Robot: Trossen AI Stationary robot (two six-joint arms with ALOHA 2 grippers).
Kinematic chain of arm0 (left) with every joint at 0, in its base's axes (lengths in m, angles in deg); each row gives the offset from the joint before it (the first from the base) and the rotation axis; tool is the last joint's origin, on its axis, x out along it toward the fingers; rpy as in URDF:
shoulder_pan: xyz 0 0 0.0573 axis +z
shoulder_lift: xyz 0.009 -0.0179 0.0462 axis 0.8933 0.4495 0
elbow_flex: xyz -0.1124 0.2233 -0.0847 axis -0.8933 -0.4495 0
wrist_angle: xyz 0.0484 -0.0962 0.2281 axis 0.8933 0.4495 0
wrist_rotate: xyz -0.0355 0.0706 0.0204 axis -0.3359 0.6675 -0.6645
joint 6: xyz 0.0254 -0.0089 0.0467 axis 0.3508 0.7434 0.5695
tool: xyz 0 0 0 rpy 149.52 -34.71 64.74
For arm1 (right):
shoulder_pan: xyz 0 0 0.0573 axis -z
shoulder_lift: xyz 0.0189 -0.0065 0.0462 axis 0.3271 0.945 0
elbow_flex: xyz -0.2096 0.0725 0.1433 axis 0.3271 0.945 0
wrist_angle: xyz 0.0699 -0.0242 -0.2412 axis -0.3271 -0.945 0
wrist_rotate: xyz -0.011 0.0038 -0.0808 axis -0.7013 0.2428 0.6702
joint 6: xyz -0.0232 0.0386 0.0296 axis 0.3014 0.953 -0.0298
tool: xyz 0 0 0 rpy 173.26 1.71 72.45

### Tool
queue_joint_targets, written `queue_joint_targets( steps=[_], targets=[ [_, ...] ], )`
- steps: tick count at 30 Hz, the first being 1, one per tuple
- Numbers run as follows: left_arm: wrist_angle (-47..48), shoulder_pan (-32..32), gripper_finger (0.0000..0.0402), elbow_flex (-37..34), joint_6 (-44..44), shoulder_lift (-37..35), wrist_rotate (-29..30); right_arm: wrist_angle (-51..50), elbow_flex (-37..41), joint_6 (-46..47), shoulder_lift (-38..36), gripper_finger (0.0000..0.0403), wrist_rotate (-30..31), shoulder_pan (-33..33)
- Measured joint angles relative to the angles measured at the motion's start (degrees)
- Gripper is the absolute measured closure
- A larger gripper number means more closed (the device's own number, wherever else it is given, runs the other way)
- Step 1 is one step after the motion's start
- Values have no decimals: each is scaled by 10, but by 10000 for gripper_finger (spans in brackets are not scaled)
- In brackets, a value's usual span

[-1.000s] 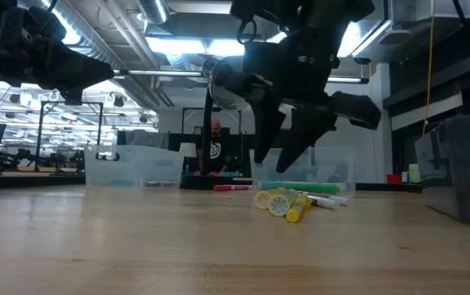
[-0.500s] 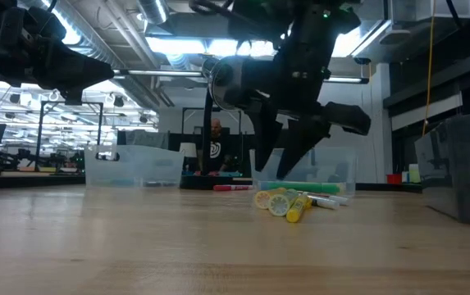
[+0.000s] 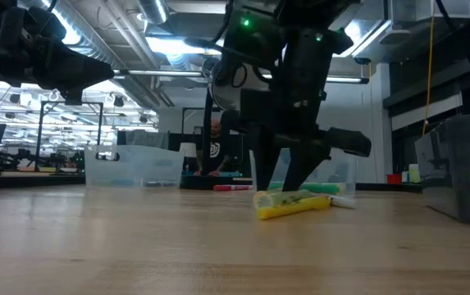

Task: Pick & Place Markers
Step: Put the yellow highlighter pen into the right transparent bin

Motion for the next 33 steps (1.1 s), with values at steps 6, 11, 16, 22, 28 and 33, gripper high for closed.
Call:
queue_joint_targets(
  steps=[6,11,16,22,28,33],
  targets=[
    [0,0,329,0,0,0,0,2,0,7,3,258,-19,12],
    [0,0,329,0,0,0,0,15,0,71,4,306,-44,20],
    [0,0,329,0,0,0,0,35,0,172,5,343,-68,30],
    [0,0,329,0,0,0,0,88,0,317,5,343,-73,31],
    [0,0,329,0,0,0,0,191,0,448,6,342,-74,31],
    [0,0,329,0,0,0,0,299,0,467,6,342,-74,31]
  ],
)
